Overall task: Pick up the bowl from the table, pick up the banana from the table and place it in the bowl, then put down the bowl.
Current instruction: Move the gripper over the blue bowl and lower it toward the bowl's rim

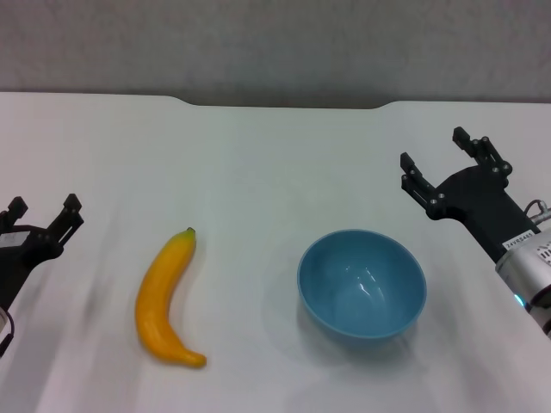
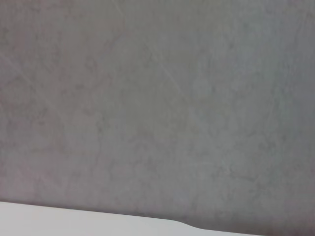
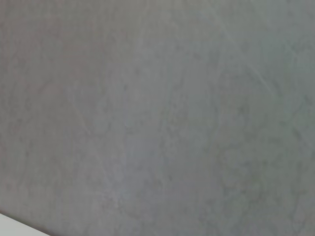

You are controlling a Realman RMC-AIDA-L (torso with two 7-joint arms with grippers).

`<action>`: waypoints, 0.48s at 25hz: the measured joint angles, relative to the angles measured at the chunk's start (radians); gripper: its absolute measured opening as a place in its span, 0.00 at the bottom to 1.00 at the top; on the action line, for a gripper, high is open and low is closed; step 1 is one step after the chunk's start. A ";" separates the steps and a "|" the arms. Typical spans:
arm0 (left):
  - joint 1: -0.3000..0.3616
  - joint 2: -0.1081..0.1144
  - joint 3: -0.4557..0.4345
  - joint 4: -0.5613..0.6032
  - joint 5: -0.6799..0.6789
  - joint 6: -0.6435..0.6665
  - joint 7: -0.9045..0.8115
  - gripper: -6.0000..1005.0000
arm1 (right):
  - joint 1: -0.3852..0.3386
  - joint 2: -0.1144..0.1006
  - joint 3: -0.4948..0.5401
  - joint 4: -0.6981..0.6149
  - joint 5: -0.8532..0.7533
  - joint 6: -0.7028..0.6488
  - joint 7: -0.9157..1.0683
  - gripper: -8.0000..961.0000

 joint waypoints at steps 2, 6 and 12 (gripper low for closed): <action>-0.001 0.000 -0.001 0.002 0.000 0.002 0.000 0.89 | -0.003 0.002 -0.002 0.003 0.000 0.000 -0.004 0.85; -0.003 -0.002 0.003 0.003 0.000 0.010 0.001 0.89 | -0.007 0.000 -0.003 0.002 0.000 0.011 0.001 0.85; 0.002 -0.001 0.001 0.004 0.000 0.010 -0.004 0.89 | -0.001 0.000 -0.008 0.003 0.000 0.013 0.001 0.85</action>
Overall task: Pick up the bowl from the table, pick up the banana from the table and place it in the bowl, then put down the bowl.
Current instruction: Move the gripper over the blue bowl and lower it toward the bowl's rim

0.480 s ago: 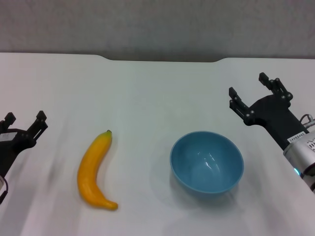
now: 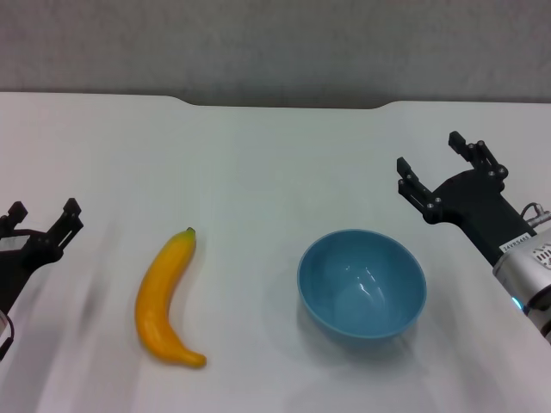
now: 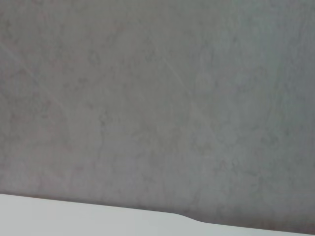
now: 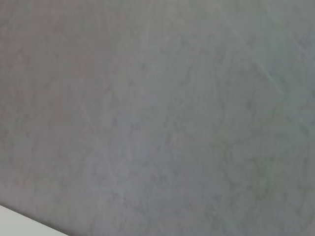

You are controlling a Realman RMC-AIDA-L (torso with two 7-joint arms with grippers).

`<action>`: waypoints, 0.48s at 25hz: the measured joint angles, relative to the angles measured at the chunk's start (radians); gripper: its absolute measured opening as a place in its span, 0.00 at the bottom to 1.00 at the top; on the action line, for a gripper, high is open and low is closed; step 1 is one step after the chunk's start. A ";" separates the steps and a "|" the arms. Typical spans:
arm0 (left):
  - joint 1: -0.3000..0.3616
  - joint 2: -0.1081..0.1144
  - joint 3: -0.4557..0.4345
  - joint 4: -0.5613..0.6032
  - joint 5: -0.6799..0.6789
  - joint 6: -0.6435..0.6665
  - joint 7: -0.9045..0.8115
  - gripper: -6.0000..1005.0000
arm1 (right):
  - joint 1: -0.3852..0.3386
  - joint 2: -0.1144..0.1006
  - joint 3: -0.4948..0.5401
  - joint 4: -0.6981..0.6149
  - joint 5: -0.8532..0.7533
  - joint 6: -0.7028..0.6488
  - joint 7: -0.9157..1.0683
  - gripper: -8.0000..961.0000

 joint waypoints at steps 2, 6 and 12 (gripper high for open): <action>-0.003 0.000 0.001 0.000 0.000 0.000 0.000 0.89 | 0.001 0.000 -0.004 0.000 0.000 0.000 -0.002 0.85; 0.001 0.003 0.010 -0.006 0.009 0.005 -0.013 0.89 | 0.011 -0.004 -0.006 0.018 0.000 0.032 -0.007 0.85; 0.017 0.019 0.023 -0.032 0.020 0.019 -0.064 0.89 | 0.021 -0.018 0.016 0.091 -0.001 0.127 -0.014 0.85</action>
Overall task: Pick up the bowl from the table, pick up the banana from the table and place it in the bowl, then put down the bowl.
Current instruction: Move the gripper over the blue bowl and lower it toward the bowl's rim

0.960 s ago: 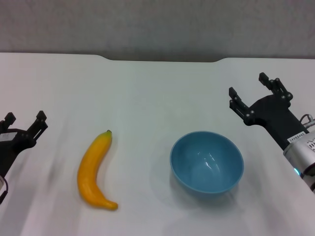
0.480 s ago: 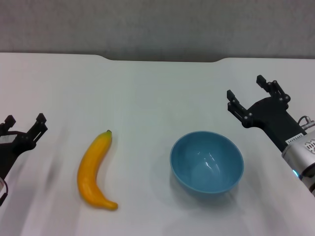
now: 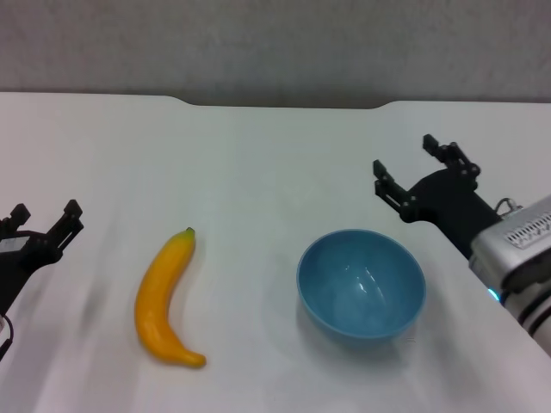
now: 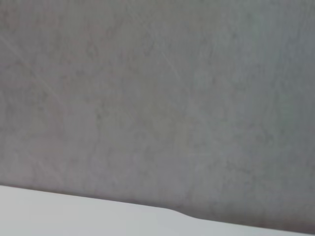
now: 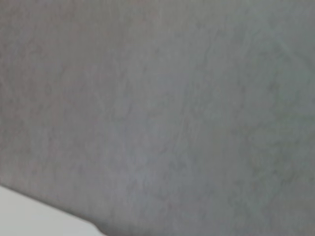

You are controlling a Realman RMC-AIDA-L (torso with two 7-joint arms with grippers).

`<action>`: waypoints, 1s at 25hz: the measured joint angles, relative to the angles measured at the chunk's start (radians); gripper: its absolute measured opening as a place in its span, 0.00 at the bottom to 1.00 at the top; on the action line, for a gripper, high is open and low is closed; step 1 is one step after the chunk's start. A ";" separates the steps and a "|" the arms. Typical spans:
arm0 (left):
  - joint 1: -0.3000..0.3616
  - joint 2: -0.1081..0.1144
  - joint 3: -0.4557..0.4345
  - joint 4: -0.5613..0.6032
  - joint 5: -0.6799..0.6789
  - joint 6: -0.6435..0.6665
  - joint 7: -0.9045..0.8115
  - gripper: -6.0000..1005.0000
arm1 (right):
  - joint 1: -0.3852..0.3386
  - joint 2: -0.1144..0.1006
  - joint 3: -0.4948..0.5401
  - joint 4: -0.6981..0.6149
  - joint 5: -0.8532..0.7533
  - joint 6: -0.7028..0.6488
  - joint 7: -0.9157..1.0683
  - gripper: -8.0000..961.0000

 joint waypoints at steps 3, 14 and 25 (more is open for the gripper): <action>0.025 0.012 -0.010 -0.076 0.056 0.052 -0.051 0.89 | 0.003 -0.017 0.039 0.074 -0.001 0.098 -0.053 0.85; 0.269 0.003 -0.077 -0.760 0.387 0.646 -0.121 0.89 | -0.139 -0.057 0.393 0.528 -0.001 0.619 -0.404 0.85; 0.291 0.009 0.004 -1.128 0.369 1.286 -0.067 0.89 | -0.179 0.004 0.800 0.717 0.003 1.265 -0.457 0.85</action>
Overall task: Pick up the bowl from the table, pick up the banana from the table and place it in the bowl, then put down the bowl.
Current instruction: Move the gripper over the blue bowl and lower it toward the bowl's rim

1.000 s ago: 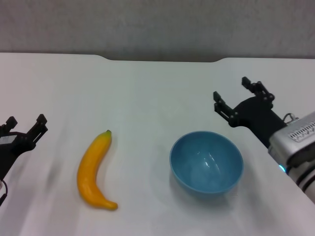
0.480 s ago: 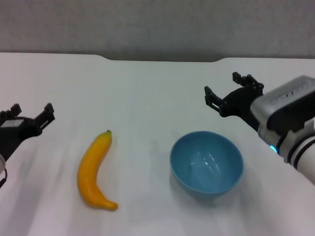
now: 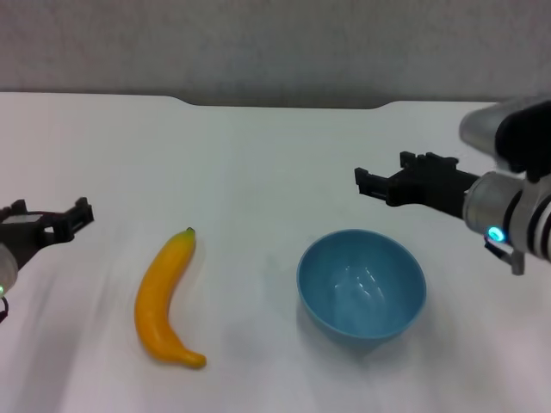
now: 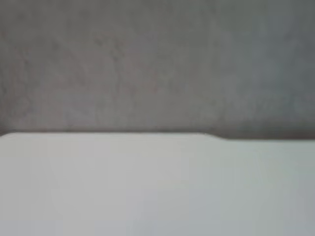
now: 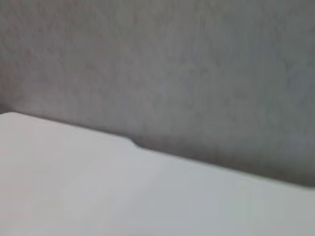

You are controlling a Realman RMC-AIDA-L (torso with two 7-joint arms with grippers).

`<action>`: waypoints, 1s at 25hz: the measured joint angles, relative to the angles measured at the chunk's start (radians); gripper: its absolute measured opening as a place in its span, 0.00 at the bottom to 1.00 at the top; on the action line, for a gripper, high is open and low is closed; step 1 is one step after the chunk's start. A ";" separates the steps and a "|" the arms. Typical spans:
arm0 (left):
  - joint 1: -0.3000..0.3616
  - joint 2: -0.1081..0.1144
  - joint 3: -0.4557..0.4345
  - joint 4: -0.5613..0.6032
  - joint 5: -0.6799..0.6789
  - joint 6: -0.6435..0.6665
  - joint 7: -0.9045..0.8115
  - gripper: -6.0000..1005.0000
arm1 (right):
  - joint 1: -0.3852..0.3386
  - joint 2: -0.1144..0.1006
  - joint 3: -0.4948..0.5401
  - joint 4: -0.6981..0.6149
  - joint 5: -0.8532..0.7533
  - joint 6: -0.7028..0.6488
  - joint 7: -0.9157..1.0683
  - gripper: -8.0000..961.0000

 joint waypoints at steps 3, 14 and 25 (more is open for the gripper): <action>-0.021 0.001 0.006 -0.034 -0.051 0.101 0.054 0.89 | 0.020 -0.001 0.087 0.011 -0.003 0.129 0.032 0.85; -0.072 0.017 -0.060 -0.144 -0.279 0.349 0.287 0.89 | 0.195 0.000 0.201 0.006 -0.402 0.489 0.353 0.85; -0.070 -0.001 -0.083 -0.137 -0.240 0.370 0.288 0.89 | 0.319 0.003 0.167 -0.115 -0.421 0.591 0.439 0.85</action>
